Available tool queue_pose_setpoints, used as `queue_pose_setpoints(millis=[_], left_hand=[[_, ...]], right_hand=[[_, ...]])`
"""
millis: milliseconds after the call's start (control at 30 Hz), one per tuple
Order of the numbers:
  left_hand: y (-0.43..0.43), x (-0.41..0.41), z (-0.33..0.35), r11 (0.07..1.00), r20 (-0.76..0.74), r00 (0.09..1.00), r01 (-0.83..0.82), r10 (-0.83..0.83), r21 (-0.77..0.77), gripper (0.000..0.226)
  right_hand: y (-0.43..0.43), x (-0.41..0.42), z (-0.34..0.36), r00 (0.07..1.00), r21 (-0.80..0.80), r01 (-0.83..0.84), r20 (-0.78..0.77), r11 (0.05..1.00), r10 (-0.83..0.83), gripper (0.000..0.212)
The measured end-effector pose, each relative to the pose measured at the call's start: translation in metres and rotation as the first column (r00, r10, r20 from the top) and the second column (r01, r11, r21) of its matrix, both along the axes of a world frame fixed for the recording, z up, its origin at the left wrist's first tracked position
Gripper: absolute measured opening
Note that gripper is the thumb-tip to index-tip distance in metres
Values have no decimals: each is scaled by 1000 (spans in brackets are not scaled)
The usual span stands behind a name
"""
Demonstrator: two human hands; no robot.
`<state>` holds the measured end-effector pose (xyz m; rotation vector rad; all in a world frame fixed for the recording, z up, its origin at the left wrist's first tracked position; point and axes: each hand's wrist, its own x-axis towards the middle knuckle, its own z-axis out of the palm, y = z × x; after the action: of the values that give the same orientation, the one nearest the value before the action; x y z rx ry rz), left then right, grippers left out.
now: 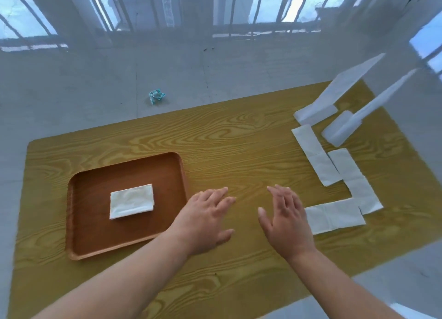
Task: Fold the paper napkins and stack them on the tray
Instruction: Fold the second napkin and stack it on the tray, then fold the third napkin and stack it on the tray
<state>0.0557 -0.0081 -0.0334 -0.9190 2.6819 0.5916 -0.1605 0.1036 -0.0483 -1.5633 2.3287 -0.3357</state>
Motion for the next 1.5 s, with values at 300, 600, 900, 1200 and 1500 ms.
queue_pose_setpoints(millis=[300,600,900,1200,1500], left_hand=[[62,-103,-13,949,35,949,311,-313,52,85],[28,-57,-21,969,164,956,247,-243,-4,78],[-5,2,-13,976,236,966,145,-105,-161,70],[-13,-21,-22,965,179,952,-229,250,-132,66],[-33,-39,-17,816,153,853,-523,500,248,16]], right_hand=[[70,-65,-8,959,199,276,0,940,-282,59],[16,20,3,995,223,47,80,974,-66,52],[-5,32,0,986,213,-165,30,963,162,53],[21,-2,-17,964,282,-247,-22,927,264,59],[23,-4,-22,963,295,-258,-3,920,271,63]])
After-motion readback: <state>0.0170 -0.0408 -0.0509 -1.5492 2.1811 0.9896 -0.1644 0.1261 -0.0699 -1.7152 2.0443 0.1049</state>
